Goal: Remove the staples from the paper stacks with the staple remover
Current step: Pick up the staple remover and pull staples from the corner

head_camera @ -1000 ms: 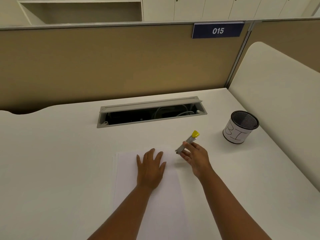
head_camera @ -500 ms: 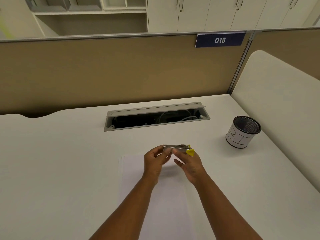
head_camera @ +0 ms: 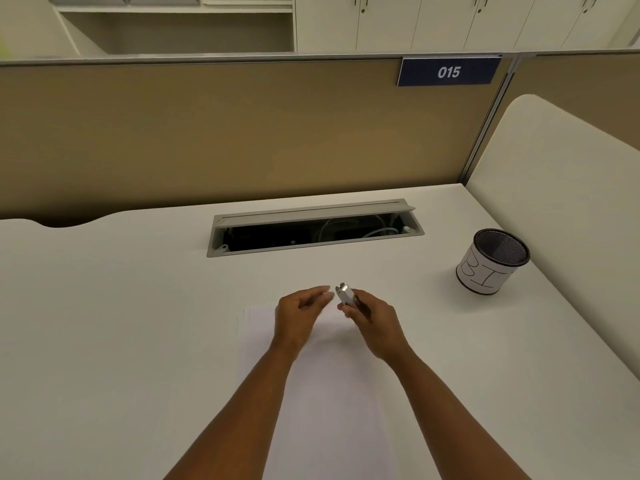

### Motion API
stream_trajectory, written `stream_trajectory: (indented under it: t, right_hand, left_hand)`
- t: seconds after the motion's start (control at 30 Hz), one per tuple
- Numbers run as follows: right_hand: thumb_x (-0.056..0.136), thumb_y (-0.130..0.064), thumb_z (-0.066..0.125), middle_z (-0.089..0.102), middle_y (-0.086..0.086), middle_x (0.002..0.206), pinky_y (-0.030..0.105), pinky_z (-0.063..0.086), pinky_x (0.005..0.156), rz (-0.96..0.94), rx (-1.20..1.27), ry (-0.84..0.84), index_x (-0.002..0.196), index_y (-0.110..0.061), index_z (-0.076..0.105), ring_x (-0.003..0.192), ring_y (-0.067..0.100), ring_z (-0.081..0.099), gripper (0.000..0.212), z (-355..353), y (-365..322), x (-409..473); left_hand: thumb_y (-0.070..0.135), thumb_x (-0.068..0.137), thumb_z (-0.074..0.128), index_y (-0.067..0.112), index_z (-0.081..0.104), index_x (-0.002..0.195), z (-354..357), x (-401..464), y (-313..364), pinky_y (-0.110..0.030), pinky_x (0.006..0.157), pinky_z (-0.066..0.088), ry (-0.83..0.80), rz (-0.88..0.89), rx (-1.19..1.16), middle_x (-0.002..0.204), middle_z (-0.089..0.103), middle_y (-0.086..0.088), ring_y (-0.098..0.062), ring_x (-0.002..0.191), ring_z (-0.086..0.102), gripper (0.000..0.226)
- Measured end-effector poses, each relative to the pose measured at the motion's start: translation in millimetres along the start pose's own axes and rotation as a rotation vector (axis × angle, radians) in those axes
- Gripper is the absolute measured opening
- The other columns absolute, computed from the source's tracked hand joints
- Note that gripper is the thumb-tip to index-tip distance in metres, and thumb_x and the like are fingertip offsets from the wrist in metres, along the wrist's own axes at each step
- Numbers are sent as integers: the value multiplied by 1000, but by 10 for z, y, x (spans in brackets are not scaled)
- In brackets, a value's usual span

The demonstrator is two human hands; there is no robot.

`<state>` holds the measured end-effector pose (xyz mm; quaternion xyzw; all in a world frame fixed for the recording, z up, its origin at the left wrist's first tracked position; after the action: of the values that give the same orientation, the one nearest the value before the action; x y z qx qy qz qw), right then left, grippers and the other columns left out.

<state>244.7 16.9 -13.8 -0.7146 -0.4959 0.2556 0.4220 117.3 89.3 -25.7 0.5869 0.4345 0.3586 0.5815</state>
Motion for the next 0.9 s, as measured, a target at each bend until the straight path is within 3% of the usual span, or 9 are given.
stream_trajectory:
  t: [0.07, 0.13, 0.2, 0.27, 0.47, 0.6, 0.7, 0.8, 0.9]
  right_hand:
    - [92, -18, 52, 71, 1, 94, 19, 50, 72, 88, 201, -137, 109, -13, 61, 75, 10, 64, 19, 45, 65, -4]
    - [94, -17, 49, 69, -6, 94, 15, 49, 67, 133, 344, -223, 107, -18, 60, 71, 3, 63, 17, 82, 83, -45]
    - [95, -19, 47, 68, -9, 92, 18, 51, 68, 162, 426, -271, 104, -22, 60, 70, 2, 63, 16, 111, 107, -65]
    - [96, -22, 45, 69, -9, 90, 22, 53, 69, 192, 473, -295, 104, -24, 59, 69, 5, 63, 16, 130, 135, -74]
    - [93, -30, 50, 66, 2, 74, 24, 47, 48, 348, 348, 33, 106, -13, 52, 48, 14, 54, 21, 77, 320, -60]
    - [92, -43, 45, 67, -1, 78, 35, 53, 66, 300, -20, 114, 99, -19, 60, 61, 20, 63, 29, 77, 318, -63]
    - [93, -48, 39, 70, 0, 92, 29, 47, 69, 226, -239, 43, 103, -25, 62, 80, 22, 65, 33, 185, 256, -64]
    - [95, -39, 39, 67, 2, 107, 28, 44, 73, 126, -435, 4, 119, -28, 55, 96, 23, 62, 30, 289, 188, -17]
    - [96, -37, 37, 60, 5, 111, 28, 43, 71, 71, -621, -32, 127, -27, 49, 94, 26, 62, 34, 400, 134, 53]
  left_hand:
    - [24, 81, 67, 12, 62, 118, -142, 24, -81, -22, 99, 40, -14, 85, 304, 122, 64, -7, -19, 121, 54, 40]
    - [40, 83, 61, 20, 43, 136, -148, 27, -217, -31, 115, 15, -232, 175, 725, 145, 42, -1, -15, 140, 27, 59]
    - [58, 83, 49, 29, 19, 145, -131, 17, -424, -39, 116, -9, -420, 235, 1062, 156, 14, 5, -12, 145, 2, 74]
    - [67, 81, 37, 34, 5, 145, -131, -23, -556, -43, 114, -16, -436, 264, 1204, 157, -3, 7, -12, 145, -9, 79]
    - [68, 85, 21, 32, -6, 145, -28, -245, -620, -48, 114, -11, -107, 130, 1250, 157, -10, 4, -17, 145, -10, 76]
    - [72, 82, 24, 24, 7, 147, 119, -404, -599, -50, 114, 9, 18, 40, 1230, 156, 13, -7, -27, 142, 14, 83]
    - [76, 77, 23, 21, 14, 146, 106, -385, -541, -46, 107, 22, 32, 84, 1296, 145, 31, -7, -27, 129, 32, 89]
    - [77, 75, 10, 18, 10, 147, 97, -364, -540, -49, 115, 7, -2, 127, 1281, 152, 23, -9, -27, 139, 20, 93]
    - [77, 58, -25, 17, -13, 144, 132, -353, -554, -48, 114, -15, -92, 154, 1294, 157, -8, -6, -23, 145, -11, 106]
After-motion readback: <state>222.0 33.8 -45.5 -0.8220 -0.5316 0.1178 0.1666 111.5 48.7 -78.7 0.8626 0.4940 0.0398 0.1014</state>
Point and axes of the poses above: each hand's wrist, its own x-axis towards the middle knuckle, its own z-axis out of the palm, y = z × x, the point moved 5 cm from there along x, towards the middle knuckle
